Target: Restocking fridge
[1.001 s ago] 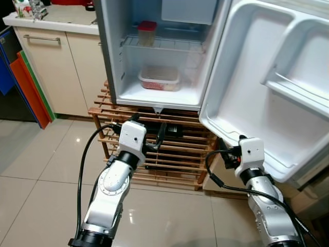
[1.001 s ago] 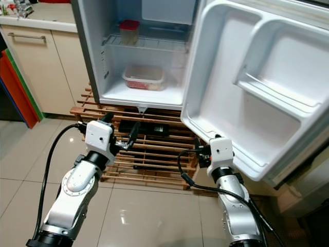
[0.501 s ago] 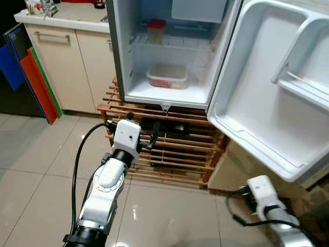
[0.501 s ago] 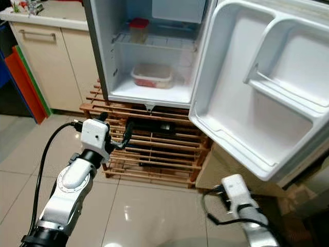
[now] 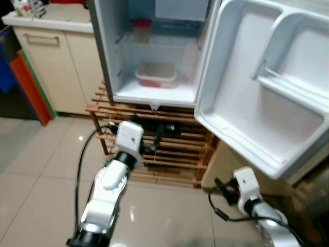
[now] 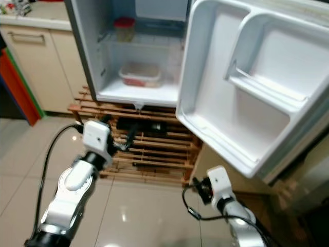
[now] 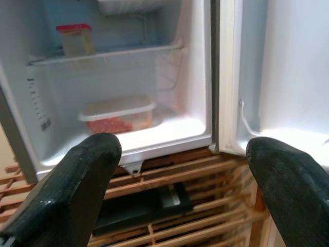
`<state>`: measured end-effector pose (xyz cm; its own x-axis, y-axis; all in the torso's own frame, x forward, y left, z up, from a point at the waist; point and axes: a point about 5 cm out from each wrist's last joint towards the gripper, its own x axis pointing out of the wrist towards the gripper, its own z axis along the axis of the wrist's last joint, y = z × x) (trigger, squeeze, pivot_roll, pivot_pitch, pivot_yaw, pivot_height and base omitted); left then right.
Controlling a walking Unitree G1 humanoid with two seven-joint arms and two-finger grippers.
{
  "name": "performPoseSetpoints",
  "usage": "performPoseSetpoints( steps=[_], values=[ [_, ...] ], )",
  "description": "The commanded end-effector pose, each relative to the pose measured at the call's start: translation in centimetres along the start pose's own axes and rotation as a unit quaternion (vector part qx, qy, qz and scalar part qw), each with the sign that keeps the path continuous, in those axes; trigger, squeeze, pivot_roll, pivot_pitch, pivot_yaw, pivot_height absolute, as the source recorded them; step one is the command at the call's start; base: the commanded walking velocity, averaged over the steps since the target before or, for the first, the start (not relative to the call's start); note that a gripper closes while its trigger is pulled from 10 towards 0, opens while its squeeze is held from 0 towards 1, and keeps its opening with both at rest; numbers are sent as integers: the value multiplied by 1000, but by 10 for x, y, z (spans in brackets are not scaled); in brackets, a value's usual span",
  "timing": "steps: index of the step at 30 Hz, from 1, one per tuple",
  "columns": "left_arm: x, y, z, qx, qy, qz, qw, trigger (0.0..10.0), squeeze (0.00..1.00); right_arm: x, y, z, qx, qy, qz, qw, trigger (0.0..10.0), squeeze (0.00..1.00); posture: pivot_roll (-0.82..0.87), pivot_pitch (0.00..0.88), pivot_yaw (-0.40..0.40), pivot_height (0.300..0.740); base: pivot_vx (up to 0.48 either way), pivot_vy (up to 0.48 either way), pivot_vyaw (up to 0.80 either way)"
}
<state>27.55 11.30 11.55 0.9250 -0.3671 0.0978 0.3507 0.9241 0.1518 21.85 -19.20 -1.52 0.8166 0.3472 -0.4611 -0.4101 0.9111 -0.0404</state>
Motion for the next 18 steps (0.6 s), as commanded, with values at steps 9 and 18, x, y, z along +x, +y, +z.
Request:
performPoseSetpoints(
  steps=[9, 18],
  values=[
    [3, -2, 3, 3, -5, -5, 1000, 10000, 0, -14, -16, -52, -59, 167, -13, 984, 10000, 0, 14, 0, -46, 740, 0, -181, 0],
    [4, -2, 9, 5, -22, -3, 1000, 10000, 0, -40, -33, -86, -59, 281, -75, 955, 10000, 0, 23, 0, -48, 740, 0, -480, 0]
  ],
)
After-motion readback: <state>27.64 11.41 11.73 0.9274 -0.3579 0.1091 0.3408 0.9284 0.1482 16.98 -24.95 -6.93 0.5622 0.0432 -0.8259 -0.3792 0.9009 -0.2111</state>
